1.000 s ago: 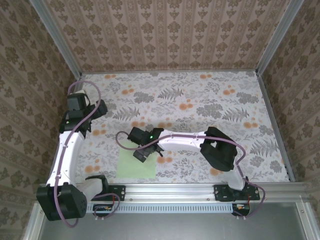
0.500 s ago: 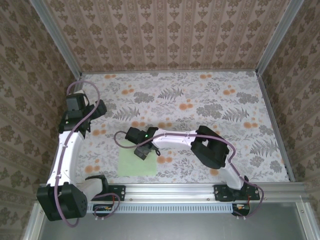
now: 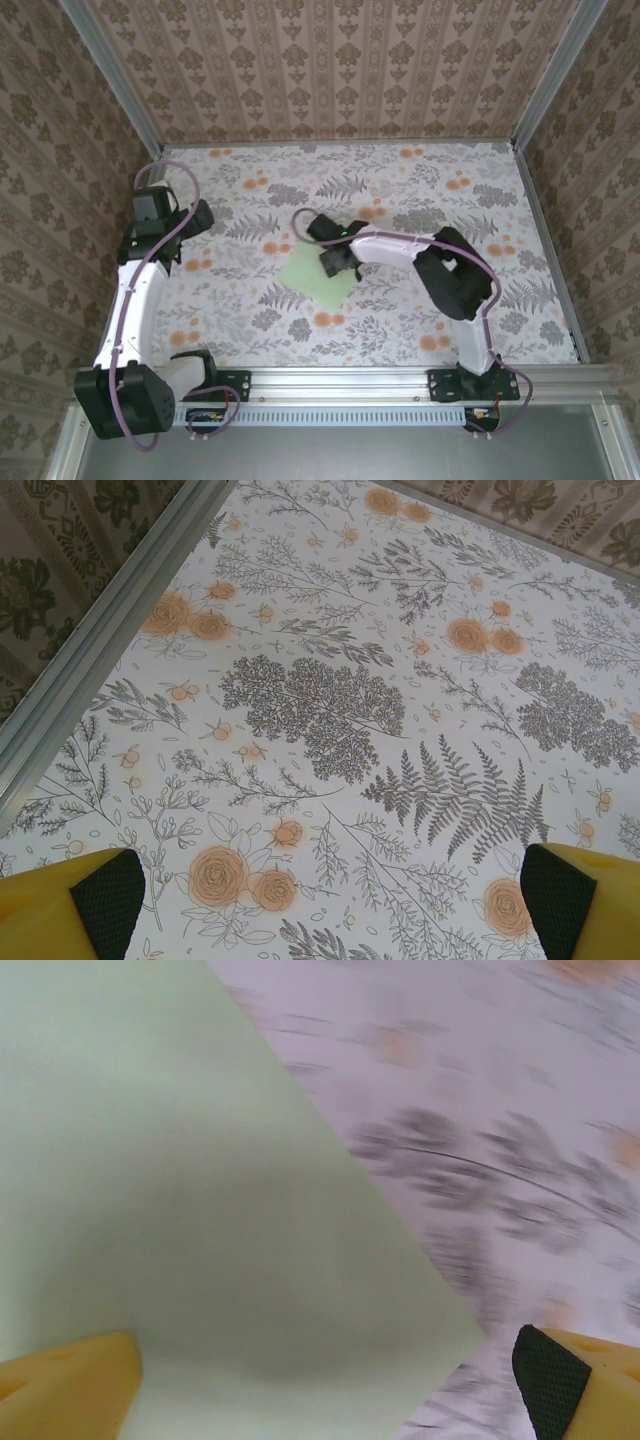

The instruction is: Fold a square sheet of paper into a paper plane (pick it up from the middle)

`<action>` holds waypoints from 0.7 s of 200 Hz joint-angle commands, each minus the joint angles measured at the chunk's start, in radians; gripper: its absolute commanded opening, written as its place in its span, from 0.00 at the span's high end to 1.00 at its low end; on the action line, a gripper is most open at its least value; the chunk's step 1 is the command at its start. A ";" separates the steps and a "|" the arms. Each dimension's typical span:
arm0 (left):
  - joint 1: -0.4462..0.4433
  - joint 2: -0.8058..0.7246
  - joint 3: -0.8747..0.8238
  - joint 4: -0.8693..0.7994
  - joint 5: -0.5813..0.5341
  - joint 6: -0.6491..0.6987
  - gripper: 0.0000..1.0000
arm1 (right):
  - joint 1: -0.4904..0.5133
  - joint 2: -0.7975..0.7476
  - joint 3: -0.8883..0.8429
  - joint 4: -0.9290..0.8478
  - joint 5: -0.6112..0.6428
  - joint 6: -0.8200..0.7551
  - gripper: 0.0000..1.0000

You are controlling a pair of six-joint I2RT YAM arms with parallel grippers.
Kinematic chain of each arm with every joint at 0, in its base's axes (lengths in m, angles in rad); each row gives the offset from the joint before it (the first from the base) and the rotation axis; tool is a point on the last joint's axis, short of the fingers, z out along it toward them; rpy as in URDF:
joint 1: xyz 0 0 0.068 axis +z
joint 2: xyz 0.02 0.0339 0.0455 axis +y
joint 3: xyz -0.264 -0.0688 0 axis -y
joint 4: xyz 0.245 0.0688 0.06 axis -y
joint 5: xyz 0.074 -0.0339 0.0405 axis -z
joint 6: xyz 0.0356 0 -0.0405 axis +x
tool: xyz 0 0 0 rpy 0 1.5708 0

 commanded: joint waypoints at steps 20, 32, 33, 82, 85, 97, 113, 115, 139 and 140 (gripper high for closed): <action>0.013 0.008 0.008 -0.008 0.026 -0.031 0.00 | -0.094 -0.111 -0.096 -0.178 0.006 0.085 0.00; 0.013 0.008 0.007 -0.009 0.026 -0.031 0.00 | -0.094 -0.165 -0.074 -0.165 -0.049 0.049 0.00; 0.013 0.008 0.008 -0.010 0.026 -0.031 0.00 | -0.094 -0.168 -0.072 -0.162 -0.056 0.042 0.00; 0.014 0.014 0.013 -0.015 0.028 -0.025 0.00 | -0.093 -0.141 0.045 -0.158 -0.392 -0.294 0.00; 0.014 0.013 0.012 -0.015 0.028 -0.025 0.00 | -0.093 -0.136 0.050 -0.160 -0.389 -0.301 0.00; 0.014 0.013 0.012 -0.015 0.028 -0.025 0.00 | -0.097 -0.106 0.082 -0.184 -0.395 -0.345 0.00; 0.014 0.016 0.012 -0.015 0.029 -0.024 0.00 | -0.103 -0.069 0.121 -0.212 -0.428 -0.403 0.00; 0.014 0.017 0.012 -0.015 0.030 -0.024 0.00 | -0.103 -0.064 0.127 -0.217 -0.431 -0.407 0.00; 0.017 0.019 0.012 -0.015 0.034 -0.022 0.00 | -0.121 0.004 0.186 -0.268 -0.435 -0.445 0.00; 0.016 0.019 0.011 -0.015 0.034 -0.022 0.00 | -0.121 0.004 0.186 -0.268 -0.435 -0.445 0.00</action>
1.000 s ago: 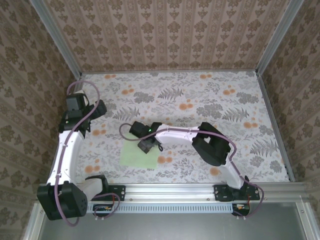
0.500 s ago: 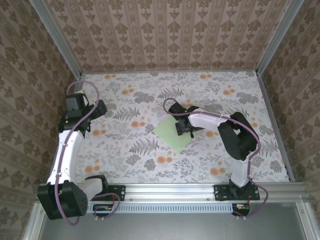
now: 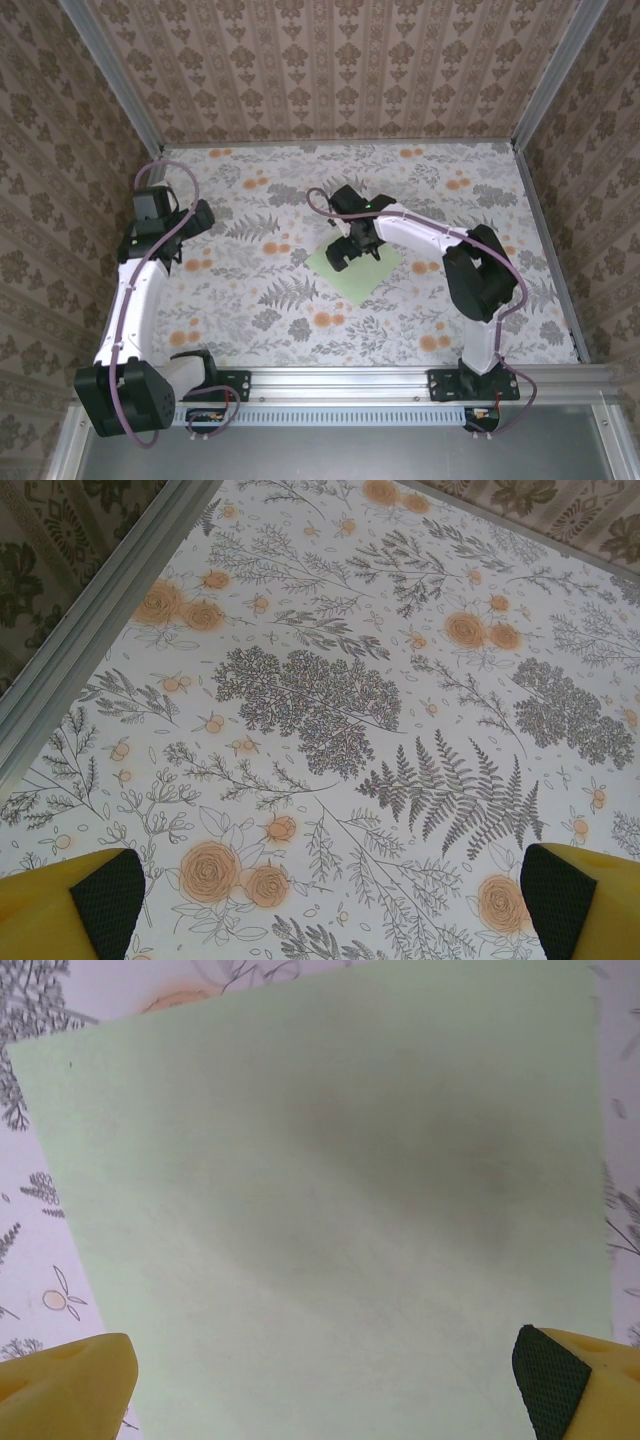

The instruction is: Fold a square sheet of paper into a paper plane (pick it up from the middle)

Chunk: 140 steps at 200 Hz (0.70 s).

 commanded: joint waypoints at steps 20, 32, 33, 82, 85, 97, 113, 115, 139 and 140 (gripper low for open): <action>0.012 0.007 0.010 -0.013 0.021 -0.007 0.00 | -0.032 0.120 0.099 -0.127 -0.042 -0.113 0.00; 0.012 0.011 0.010 -0.013 0.024 -0.008 0.00 | -0.035 0.142 0.117 -0.136 -0.040 -0.119 0.00; 0.012 0.011 0.010 -0.013 0.025 -0.008 0.00 | -0.035 0.144 0.119 -0.136 -0.039 -0.119 0.00; 0.012 0.021 0.011 -0.013 0.033 -0.008 0.00 | -0.035 0.220 0.174 -0.166 -0.033 -0.114 0.01; 0.013 0.021 0.011 -0.013 0.032 -0.008 0.00 | -0.035 0.223 0.174 -0.166 -0.033 -0.112 0.01; 0.012 0.023 0.011 -0.014 0.032 -0.006 0.00 | -0.035 0.233 0.168 -0.166 -0.030 -0.110 0.01; 0.013 0.026 0.012 -0.013 0.032 -0.009 0.00 | -0.035 0.250 0.155 -0.163 -0.012 -0.103 0.01; 0.012 0.026 0.012 -0.013 0.032 -0.008 0.00 | -0.035 0.251 0.154 -0.163 -0.009 -0.103 0.01; 0.014 0.031 0.012 -0.013 0.033 -0.008 0.00 | -0.035 0.277 0.130 -0.152 0.001 -0.096 0.02; 0.013 0.032 0.013 -0.013 0.034 -0.009 0.00 | -0.035 0.277 0.128 -0.151 0.001 -0.096 0.02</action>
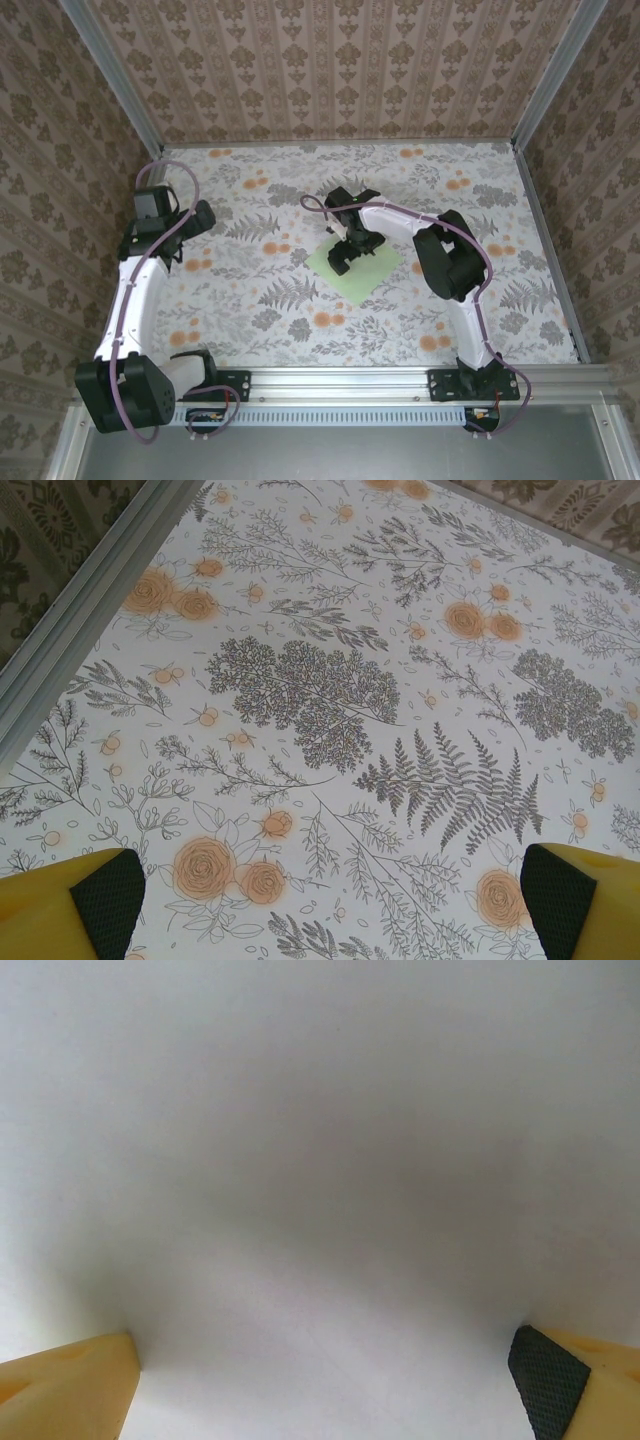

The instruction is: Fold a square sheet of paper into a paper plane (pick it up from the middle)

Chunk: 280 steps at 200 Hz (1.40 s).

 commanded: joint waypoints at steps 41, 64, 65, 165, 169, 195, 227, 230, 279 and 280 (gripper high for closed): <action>0.007 0.020 0.014 -0.014 0.014 -0.010 0.00 | -0.003 0.096 -0.051 -0.023 0.057 0.018 0.05; 0.008 0.020 0.015 -0.017 0.014 -0.011 0.00 | -0.004 0.103 -0.070 -0.011 0.091 0.031 0.07; 0.007 0.020 0.016 -0.017 0.014 -0.011 0.00 | -0.004 0.103 -0.070 -0.011 0.091 0.031 0.07; 0.006 0.032 -0.037 0.040 0.137 -0.112 0.00 | -0.003 -0.092 -0.126 0.105 -0.122 0.198 0.55; 0.005 0.032 -0.047 0.050 0.158 -0.118 0.00 | -0.003 -0.109 -0.141 0.123 -0.153 0.213 0.57; -0.042 0.044 -0.091 0.100 0.242 -0.137 0.00 | -0.004 -0.248 -0.248 0.278 -0.348 0.344 0.67; -0.197 0.093 -0.093 0.124 0.221 -0.140 0.00 | -0.014 -0.365 -0.373 0.511 -0.561 0.524 0.68; -0.212 0.099 -0.094 0.127 0.216 -0.144 0.00 | -0.015 -0.370 -0.383 0.530 -0.570 0.539 0.68; -0.422 0.235 -0.124 0.300 0.271 -0.266 0.04 | -0.070 -0.329 -0.485 0.661 -0.589 0.686 0.65; -0.426 0.238 -0.125 0.305 0.272 -0.269 0.04 | -0.071 -0.327 -0.487 0.660 -0.586 0.687 0.65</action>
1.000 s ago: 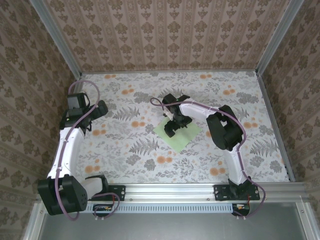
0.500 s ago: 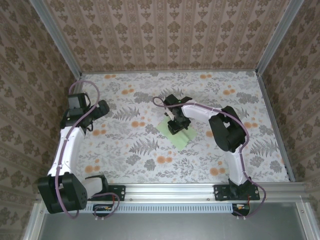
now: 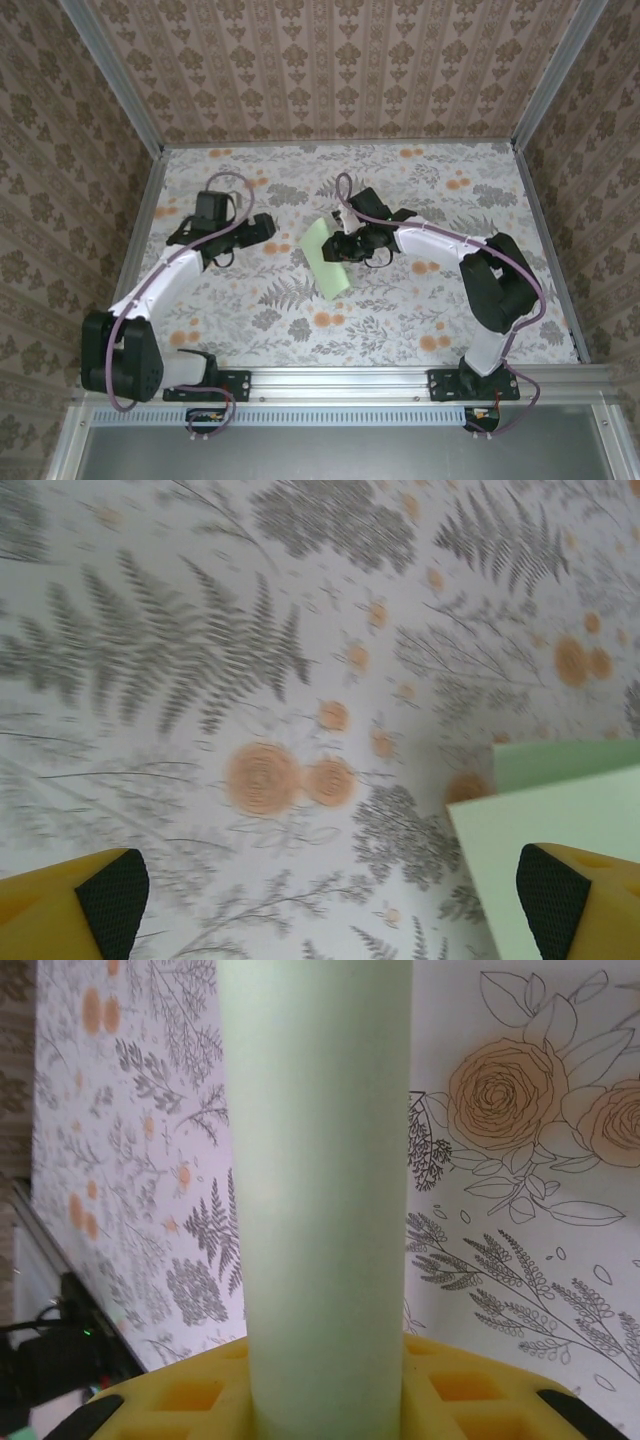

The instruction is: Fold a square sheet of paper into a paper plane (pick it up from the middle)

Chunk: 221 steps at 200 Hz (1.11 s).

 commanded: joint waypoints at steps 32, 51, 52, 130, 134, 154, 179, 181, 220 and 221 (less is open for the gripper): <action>-0.156 0.149 -0.050 0.234 0.067 -0.181 0.07 | -0.057 0.075 -0.069 0.035 0.082 0.092 0.57; -0.214 0.197 -0.052 0.265 0.078 -0.206 0.09 | -0.059 0.069 -0.070 -0.007 0.171 0.064 0.48; -0.215 0.199 -0.051 0.266 0.078 -0.207 0.09 | -0.059 0.068 -0.070 -0.008 0.176 0.064 0.48; -0.277 0.286 -0.062 0.350 0.147 -0.288 0.24 | -0.075 -0.004 -0.102 -0.049 0.289 0.028 0.31; -0.279 0.292 -0.063 0.358 0.153 -0.295 0.25 | -0.075 -0.009 -0.106 -0.045 0.289 0.029 0.31; -0.295 0.317 -0.067 0.392 0.167 -0.316 0.31 | -0.082 -0.027 -0.115 -0.044 0.297 0.026 0.31; -0.310 0.342 -0.057 0.420 0.175 -0.323 0.38 | -0.093 -0.014 -0.110 -0.066 0.302 0.022 0.34; -0.311 0.344 -0.055 0.420 0.175 -0.323 0.39 | -0.093 -0.012 -0.109 -0.069 0.302 0.022 0.34; -0.320 0.365 -0.047 0.445 0.163 -0.336 0.44 | -0.094 0.033 -0.100 -0.085 0.312 0.029 0.40; -0.320 0.365 -0.046 0.445 0.164 -0.336 0.44 | -0.095 0.034 -0.100 -0.085 0.313 0.029 0.41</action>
